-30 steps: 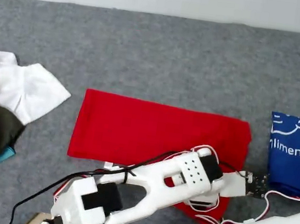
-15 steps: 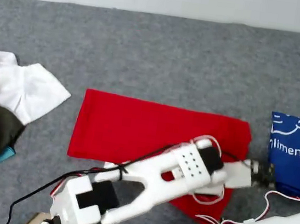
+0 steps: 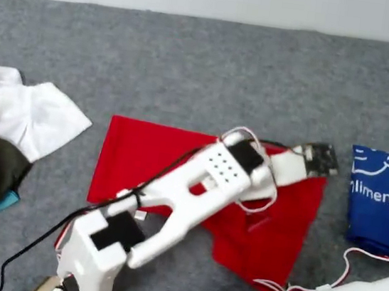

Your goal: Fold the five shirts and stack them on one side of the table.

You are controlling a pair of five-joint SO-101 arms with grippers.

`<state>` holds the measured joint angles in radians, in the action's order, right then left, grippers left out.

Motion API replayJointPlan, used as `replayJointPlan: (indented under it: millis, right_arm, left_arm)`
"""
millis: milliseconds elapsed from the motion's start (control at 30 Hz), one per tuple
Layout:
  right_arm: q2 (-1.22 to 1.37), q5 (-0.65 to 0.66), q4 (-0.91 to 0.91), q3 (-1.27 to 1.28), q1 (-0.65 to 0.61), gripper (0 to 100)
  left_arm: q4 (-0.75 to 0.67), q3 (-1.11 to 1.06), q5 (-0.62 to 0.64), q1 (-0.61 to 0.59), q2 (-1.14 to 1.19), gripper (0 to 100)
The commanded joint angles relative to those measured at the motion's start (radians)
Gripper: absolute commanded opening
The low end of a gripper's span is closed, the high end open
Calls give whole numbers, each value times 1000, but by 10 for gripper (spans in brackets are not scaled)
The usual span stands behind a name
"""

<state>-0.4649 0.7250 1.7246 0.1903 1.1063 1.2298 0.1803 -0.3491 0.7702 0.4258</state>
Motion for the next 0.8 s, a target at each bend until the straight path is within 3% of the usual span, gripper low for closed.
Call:
replayJointPlan:
  millis: [0,233,500,700,767]
  right_arm:
    - [-28,3,8,-48,13,41]
    - [-38,6,7,46,13,41]
    - [-39,9,7,72,13,41]
    - [-39,11,7,72,13,41]
    - [-39,9,7,72,13,41]
  left_arm:
    - [-28,87,-6,-43,63,28]
    - [37,343,38,-143,282,179]
    - [259,750,-6,-216,519,189]
    - [525,1076,-28,-233,617,188]
    - [528,1127,-20,-230,617,188]
